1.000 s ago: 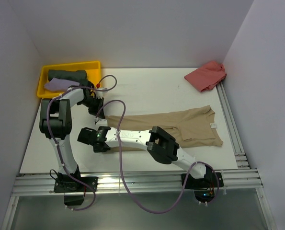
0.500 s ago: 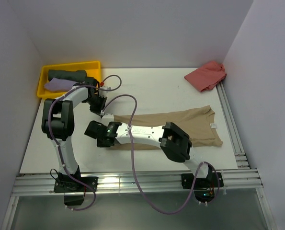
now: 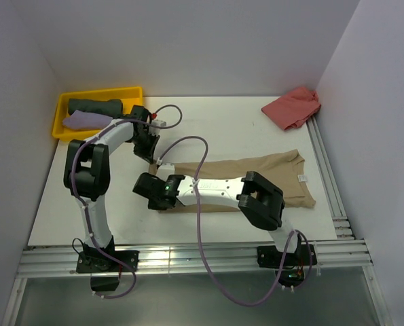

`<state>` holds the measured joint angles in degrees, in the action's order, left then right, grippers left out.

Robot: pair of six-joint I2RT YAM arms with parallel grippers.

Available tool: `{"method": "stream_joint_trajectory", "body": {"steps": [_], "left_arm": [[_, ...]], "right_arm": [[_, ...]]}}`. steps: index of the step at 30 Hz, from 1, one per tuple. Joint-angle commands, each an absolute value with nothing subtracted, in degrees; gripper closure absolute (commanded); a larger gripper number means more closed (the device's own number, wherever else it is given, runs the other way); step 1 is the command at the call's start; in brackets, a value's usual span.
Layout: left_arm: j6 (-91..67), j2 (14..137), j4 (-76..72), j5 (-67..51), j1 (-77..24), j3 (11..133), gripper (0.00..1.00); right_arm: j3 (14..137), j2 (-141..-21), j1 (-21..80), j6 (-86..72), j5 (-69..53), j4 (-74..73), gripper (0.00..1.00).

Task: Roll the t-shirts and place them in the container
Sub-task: Roll the tshirt

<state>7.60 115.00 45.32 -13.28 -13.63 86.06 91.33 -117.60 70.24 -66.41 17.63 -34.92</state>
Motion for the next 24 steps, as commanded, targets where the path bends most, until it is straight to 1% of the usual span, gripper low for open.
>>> {"method": "stream_joint_trajectory", "body": {"steps": [1,19,22,24], "left_arm": [[6.7,112.9,46.0,-11.3,-15.1,89.5,1.0],[6.8,115.8,46.9,-8.7,-20.6,93.0,0.99],[6.8,116.3,46.8,-9.1,-21.1,93.3,0.96],[6.9,116.4,46.8,-9.2,-21.4,93.4,0.91]], "right_arm": [[88.3,-112.5,70.0,-69.1,19.6,-32.3,0.97],[75.5,-106.5,69.1,-74.4,20.3,-27.7,0.98],[74.8,-106.3,69.0,-75.1,20.5,-27.6,0.98],[74.4,-106.3,69.0,-75.1,20.4,-27.5,0.98]]}}
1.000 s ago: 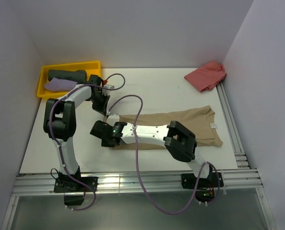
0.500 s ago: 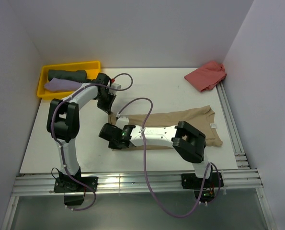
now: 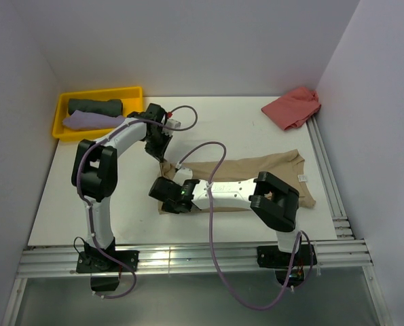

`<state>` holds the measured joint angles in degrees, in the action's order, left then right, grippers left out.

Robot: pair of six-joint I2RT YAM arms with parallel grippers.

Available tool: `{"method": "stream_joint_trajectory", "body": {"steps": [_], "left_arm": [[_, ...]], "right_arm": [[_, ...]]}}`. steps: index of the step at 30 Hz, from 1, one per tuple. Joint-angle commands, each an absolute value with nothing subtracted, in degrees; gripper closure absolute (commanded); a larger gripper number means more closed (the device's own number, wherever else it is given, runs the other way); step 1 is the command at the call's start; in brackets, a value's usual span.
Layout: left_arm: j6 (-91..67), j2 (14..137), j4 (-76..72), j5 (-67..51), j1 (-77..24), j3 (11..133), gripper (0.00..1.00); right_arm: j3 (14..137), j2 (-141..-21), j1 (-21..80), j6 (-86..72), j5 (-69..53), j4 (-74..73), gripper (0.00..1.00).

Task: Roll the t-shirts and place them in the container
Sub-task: Roll the tshirt

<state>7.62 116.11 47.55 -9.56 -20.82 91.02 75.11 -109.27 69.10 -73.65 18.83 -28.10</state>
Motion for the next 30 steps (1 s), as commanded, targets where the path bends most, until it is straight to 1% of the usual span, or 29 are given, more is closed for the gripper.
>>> {"method": "stream_joint_trajectory", "body": {"steps": [1,2,4,5,14,19,23,30], "left_arm": [[6.9,116.4,46.8,-9.5,-21.5,93.5,0.89],[6.9,116.3,46.6,-9.8,-21.6,93.5,0.82],[7.0,115.9,46.3,-10.1,-21.6,93.5,0.77],[7.2,115.8,46.2,-10.5,-21.6,93.7,0.71],[8.3,115.4,47.3,-13.5,-21.5,96.2,0.48],[8.7,115.0,48.6,-15.0,-21.6,98.1,0.42],[8.9,113.8,49.0,-15.4,-21.1,98.8,0.41],[9.6,110.8,50.8,-18.9,-17.1,98.3,0.45]], "right_arm": [[74.4,-106.3,69.0,-75.4,20.4,-27.5,0.98],[74.2,-106.3,68.9,-75.5,20.4,-27.4,0.98],[74.0,-106.4,68.9,-75.8,20.3,-27.3,0.98],[73.7,-106.3,69.0,-76.1,20.3,-27.4,0.98],[71.2,-105.6,68.9,-78.6,20.6,-26.9,0.99],[69.6,-105.1,68.6,-79.8,20.5,-26.4,0.99],[67.9,-104.0,68.4,-80.5,20.3,-25.2,0.99],[66.1,-103.0,67.2,-80.8,19.5,-23.4,0.99]]}}
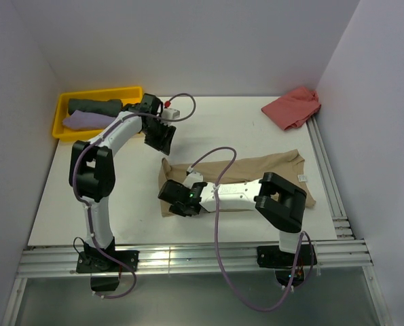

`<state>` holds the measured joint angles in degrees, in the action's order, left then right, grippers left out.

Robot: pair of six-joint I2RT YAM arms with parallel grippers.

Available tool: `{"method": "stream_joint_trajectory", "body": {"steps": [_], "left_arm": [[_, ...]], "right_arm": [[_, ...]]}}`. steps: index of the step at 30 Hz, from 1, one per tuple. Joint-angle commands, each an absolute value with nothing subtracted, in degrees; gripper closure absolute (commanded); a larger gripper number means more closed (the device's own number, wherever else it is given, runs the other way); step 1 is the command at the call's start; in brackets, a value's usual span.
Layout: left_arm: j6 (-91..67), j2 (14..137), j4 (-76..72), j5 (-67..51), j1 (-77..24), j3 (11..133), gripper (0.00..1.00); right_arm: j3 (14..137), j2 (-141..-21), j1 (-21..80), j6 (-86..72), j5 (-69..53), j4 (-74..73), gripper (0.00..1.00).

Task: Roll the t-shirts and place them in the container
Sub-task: Roll the tshirt

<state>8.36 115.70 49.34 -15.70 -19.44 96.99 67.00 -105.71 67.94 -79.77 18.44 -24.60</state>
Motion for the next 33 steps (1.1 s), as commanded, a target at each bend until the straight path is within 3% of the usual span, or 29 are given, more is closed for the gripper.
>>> {"method": "stream_joint_trajectory", "body": {"steps": [1,7,14,17,33], "left_arm": [[9.8,109.7,50.8,-19.4,-16.5,97.8,0.46],[11.3,106.8,51.6,-24.8,-12.0,94.4,0.55],[14.1,105.2,52.0,-29.0,-9.7,88.4,0.78],[14.4,105.7,50.8,-29.5,-9.8,85.4,0.84],[11.8,108.1,46.5,-28.0,-17.7,80.4,0.83]], "right_arm": [[65.8,-102.9,67.0,-80.7,19.3,-22.8,0.99],[65.0,-102.4,66.5,-80.8,19.0,-22.1,1.0],[64.2,-102.3,66.3,-81.3,18.5,-21.1,1.0],[63.9,-102.1,66.2,-81.5,18.5,-21.0,1.0],[61.2,-99.4,66.3,-82.3,18.9,-18.9,1.0]]}}
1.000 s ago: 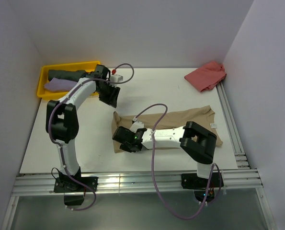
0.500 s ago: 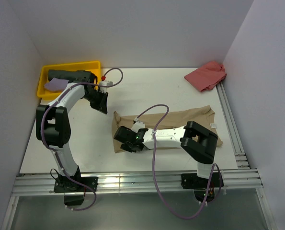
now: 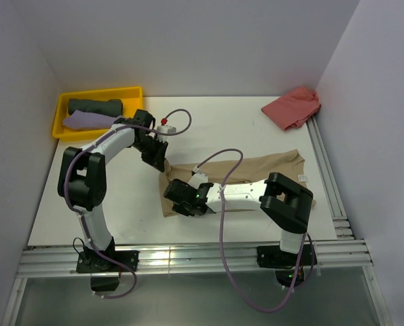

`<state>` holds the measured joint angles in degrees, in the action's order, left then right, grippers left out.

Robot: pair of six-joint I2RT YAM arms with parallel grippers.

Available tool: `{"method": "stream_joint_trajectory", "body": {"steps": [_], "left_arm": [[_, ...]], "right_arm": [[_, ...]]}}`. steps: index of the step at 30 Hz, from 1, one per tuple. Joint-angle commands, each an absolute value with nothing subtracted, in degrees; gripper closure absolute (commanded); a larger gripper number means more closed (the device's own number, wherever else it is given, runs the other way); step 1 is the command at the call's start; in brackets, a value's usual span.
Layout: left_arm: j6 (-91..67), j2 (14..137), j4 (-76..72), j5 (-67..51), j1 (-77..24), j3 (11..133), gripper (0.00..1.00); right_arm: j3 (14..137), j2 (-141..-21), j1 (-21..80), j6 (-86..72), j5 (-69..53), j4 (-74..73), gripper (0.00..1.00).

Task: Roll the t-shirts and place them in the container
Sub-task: Roll the tshirt

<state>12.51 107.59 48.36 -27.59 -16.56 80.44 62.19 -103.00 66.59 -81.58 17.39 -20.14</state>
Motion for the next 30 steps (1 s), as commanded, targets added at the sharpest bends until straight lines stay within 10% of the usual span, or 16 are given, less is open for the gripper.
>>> {"method": "stream_joint_trajectory", "body": {"steps": [1,9,20,30], "left_arm": [[11.6,108.5,46.6,-27.9,-17.9,80.9,0.83],[11.1,112.0,47.5,-26.2,-19.2,84.6,0.84],[9.8,114.4,46.9,-24.0,-22.3,86.5,0.85],[9.6,115.2,47.5,-23.3,-23.6,87.4,0.85]], "right_arm": [[60.8,-99.2,66.2,-82.2,18.7,-17.4,1.0],[62.9,-99.8,66.5,-80.2,18.2,-16.8,0.98],[67.6,-96.8,68.7,-77.9,24.3,-22.9,0.63],[75.2,-101.0,65.0,-66.5,28.7,-26.6,0.53]]}}
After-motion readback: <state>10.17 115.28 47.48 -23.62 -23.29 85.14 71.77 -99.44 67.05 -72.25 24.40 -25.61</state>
